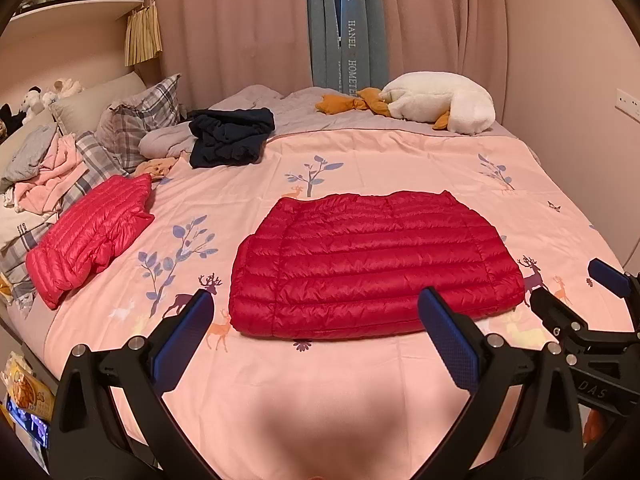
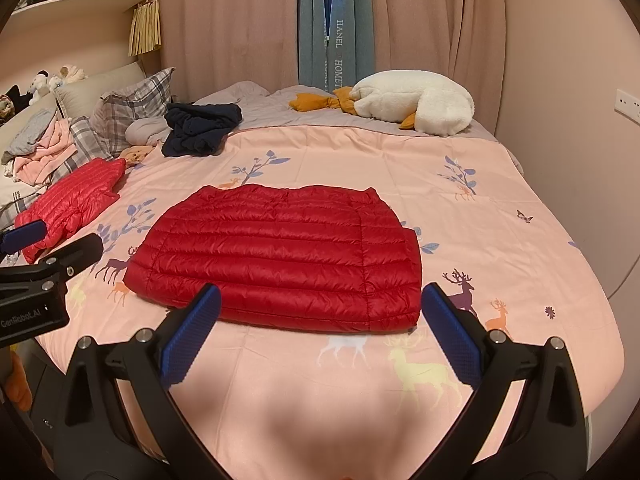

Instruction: Fold large clothes

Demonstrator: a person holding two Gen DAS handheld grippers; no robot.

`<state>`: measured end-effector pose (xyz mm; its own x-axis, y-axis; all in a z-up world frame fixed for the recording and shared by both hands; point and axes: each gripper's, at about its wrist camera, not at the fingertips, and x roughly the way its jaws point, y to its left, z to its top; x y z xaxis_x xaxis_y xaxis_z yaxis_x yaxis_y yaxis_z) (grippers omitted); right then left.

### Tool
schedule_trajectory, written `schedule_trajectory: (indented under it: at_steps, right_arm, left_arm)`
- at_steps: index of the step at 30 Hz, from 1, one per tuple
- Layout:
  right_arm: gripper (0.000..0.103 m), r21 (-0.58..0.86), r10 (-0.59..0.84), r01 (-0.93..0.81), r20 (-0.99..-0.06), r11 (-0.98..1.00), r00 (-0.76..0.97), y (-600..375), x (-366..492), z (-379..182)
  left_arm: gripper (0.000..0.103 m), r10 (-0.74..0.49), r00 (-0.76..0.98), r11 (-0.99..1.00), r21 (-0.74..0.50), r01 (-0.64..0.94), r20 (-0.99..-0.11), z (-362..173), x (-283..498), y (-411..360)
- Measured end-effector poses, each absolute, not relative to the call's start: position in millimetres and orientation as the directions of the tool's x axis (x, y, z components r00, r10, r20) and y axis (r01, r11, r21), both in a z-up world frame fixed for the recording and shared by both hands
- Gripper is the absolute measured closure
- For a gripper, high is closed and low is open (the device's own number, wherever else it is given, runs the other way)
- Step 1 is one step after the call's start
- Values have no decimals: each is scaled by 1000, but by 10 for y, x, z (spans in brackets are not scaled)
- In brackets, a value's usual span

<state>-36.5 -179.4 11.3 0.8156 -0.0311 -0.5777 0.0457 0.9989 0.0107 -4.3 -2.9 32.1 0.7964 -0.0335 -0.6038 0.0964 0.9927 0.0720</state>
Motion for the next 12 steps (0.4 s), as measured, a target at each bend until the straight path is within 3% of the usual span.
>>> schedule_trajectory:
  at_steps: [12]
  right_arm:
    - [2,13,-28,44,-579,999,815,-1789,-353,103]
  left_arm:
    - [1,-40,786,994,56,95,-617,309,-4,-7]
